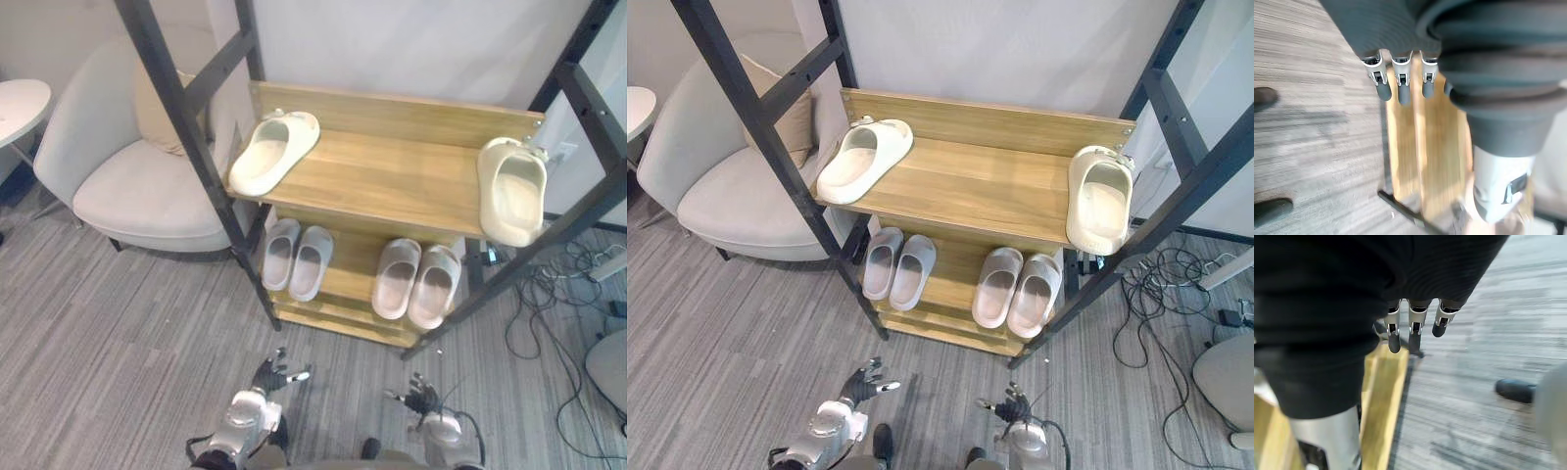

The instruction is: Organize the slippers on the shoe rack

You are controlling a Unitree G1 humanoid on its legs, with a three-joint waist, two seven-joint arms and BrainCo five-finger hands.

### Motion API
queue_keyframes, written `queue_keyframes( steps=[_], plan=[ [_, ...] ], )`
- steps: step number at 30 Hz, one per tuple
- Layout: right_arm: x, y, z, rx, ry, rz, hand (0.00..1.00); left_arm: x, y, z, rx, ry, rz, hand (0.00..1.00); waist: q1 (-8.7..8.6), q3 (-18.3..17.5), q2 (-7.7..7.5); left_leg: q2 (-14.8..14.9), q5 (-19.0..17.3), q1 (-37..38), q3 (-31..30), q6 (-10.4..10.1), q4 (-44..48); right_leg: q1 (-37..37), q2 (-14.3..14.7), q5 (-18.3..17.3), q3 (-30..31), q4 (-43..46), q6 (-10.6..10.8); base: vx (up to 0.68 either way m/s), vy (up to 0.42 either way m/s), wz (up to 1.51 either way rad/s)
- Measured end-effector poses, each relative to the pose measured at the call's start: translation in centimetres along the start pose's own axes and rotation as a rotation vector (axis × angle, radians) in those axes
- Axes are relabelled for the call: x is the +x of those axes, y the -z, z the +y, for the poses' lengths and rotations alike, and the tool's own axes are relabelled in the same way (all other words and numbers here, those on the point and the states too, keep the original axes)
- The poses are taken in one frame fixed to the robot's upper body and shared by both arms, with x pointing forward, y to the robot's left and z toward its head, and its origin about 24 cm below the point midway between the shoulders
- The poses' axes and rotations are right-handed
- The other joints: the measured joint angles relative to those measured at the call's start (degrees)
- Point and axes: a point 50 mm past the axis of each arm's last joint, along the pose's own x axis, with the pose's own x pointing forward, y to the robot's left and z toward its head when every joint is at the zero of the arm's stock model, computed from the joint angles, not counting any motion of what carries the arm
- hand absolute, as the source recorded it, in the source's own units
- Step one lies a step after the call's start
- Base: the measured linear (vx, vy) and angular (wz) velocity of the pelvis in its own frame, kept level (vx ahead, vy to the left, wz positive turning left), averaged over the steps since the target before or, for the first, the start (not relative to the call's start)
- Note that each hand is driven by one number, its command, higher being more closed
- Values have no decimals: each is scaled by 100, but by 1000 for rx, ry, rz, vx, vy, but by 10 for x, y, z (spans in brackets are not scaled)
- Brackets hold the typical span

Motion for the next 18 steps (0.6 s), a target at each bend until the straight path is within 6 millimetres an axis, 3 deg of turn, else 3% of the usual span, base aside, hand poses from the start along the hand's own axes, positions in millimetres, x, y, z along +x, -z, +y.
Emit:
queue_keyframes(
  steps=[2,4,9,10,15,18],
  plan=[
    [-3,10,-5,21,23,29,0,2,-16,-10,26,46,-72,0,-14,-9,14,-11,28,45,-21,16,-56,36,-3,2,-7,-52,2,-40,18,3],
    [-5,18,-11,37,45,55,0,1,-45,-24,42,102,-202,0,-56,-34,66,-22,100,82,-37,34,-183,56,11,69,-18,-153,14,-46,24,0],
    [-6,22,-13,45,58,66,0,-5,-94,-38,32,166,-417,0,-82,-39,68,-43,102,116,-44,40,-184,146,13,141,-22,-297,6,-6,5,0],
    [-6,22,-13,45,58,67,0,-8,-112,-39,32,177,-496,0,-84,-39,68,-46,103,118,-44,42,-184,152,13,148,-21,-309,7,0,0,0],
    [-6,23,-14,42,60,69,0,-26,-178,-32,40,156,-779,0,-93,-41,67,-66,89,214,-45,45,-188,304,13,170,-20,-425,13,0,0,0],
    [-6,23,-16,39,58,69,0,-41,-222,-12,31,73,-964,0,-98,-42,65,-64,86,213,-32,45,-190,322,31,214,-9,-508,13,25,1,-5]
  ],
)
